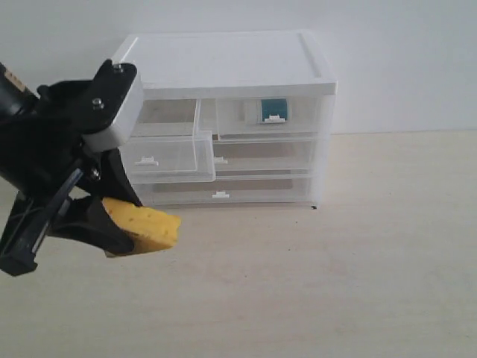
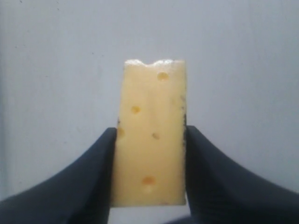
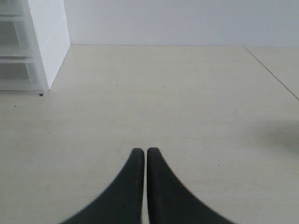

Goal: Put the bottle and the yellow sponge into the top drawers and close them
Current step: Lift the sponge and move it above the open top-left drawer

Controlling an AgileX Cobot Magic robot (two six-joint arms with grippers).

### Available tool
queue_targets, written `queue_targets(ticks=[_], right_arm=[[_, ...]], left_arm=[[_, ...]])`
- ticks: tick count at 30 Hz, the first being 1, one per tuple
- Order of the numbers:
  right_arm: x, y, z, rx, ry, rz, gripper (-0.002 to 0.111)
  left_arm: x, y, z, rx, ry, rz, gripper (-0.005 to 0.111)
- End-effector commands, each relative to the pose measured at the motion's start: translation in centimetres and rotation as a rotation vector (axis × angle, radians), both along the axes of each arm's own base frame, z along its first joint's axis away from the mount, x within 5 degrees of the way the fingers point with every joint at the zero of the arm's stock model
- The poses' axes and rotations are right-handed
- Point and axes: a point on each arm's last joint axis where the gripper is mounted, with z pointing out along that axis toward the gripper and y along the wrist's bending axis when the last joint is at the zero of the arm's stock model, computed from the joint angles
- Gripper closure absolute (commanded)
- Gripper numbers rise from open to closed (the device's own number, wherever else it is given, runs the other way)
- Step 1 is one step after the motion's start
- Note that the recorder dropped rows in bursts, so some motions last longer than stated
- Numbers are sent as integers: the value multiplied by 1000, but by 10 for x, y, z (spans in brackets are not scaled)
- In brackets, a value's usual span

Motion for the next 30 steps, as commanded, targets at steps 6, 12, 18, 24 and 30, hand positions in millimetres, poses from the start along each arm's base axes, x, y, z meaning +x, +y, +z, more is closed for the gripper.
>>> queue_targets(ticks=[6, 12, 18, 24, 30], right_arm=[[0, 0, -1, 1, -10, -2, 108], [0, 0, -1, 1, -10, -2, 108], [0, 0, -1, 1, -10, -2, 108], [0, 0, -1, 1, -10, -2, 108], [0, 0, -1, 1, -10, -2, 108]], left_arm=[[12, 12, 53, 108, -147, 78, 102], [22, 13, 86, 103, -270, 117, 102], [51, 13, 90, 198, -321, 201, 102], [82, 0, 80, 224, -307, 215, 102], [109, -11, 67, 264, -317, 183, 102]])
